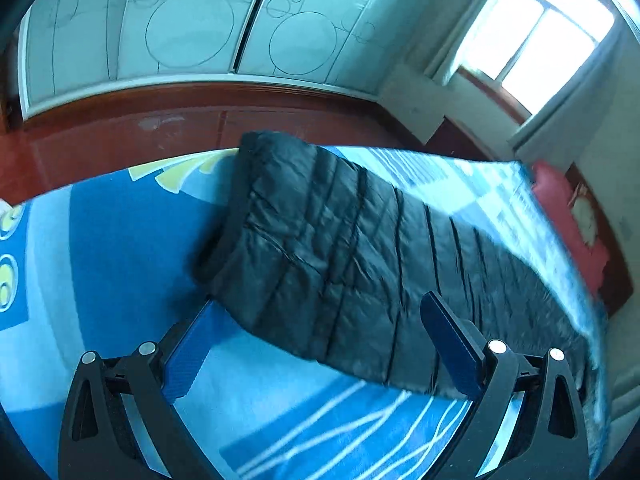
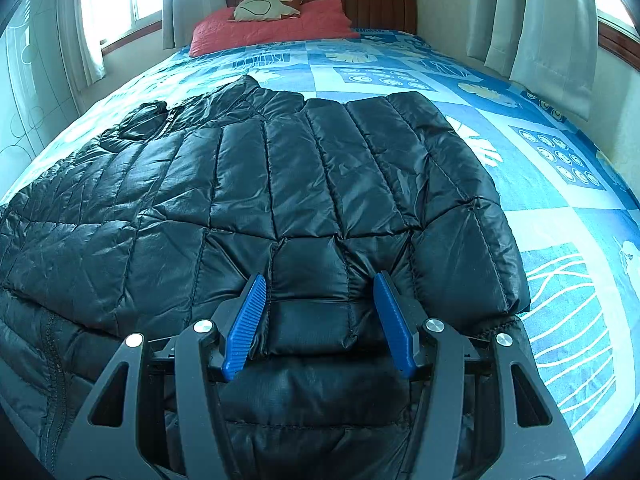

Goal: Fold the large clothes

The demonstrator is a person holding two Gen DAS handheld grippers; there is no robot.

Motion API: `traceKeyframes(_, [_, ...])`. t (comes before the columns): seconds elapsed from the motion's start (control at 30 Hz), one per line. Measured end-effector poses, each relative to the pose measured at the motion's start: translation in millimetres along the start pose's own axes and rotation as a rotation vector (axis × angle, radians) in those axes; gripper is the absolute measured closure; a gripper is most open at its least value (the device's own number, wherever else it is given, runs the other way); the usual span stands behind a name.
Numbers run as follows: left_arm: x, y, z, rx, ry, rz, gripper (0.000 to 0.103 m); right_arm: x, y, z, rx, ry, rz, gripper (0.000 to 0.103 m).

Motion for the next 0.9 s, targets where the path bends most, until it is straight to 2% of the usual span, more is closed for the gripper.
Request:
traceKeyframes(0.03, [0,2,1,-0.012,-0.003,-0.014,0.008,0,0,0,-0.001,-0.001,-0.001,0.047])
traceKeyframes(0.1, [-1,6,3,-0.027,-0.004,-0.016,0.022,0,0,0,-0.001,0.000,-0.002,0.047])
traceKeyframes(0.2, [-9,16,6,-0.079,-0.013,-0.053,0.024,0,1,0,-0.005,-0.001,-0.006,0.047])
traceKeyframes(0.4, [-18,39,16,-0.100,-0.070,0.025,0.024,0,1,0,-0.004,-0.001,-0.006,0.047])
traceKeyframes(0.57, [-10,44,23,-0.148,-0.062,0.000,0.025,0,1,0,-0.005,-0.003,-0.006,0.047])
traceKeyframes(0.67, [-9,45,26,-0.165,-0.069,0.016,0.046,0,1,0,-0.005,-0.003,-0.007,0.047])
traceKeyframes(0.7, [-7,43,26,-0.156,-0.069,-0.011,0.060,0,1,0,-0.005,-0.003,-0.007,0.047])
traceKeyframes(0.73, [-4,41,26,-0.161,-0.057,-0.033,0.067,0,1,0,-0.006,-0.004,-0.009,0.047])
traceKeyframes(0.9, [-2,35,23,-0.117,-0.052,-0.010,0.069,0,1,1,-0.005,-0.003,-0.008,0.047])
Point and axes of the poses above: each gripper's, at about its wrist camera, not at the fingertips, and x roughly the way its jaws point, y to its left, z to its top, the point moved 6 cm from there along x, roughly the way its jaws point
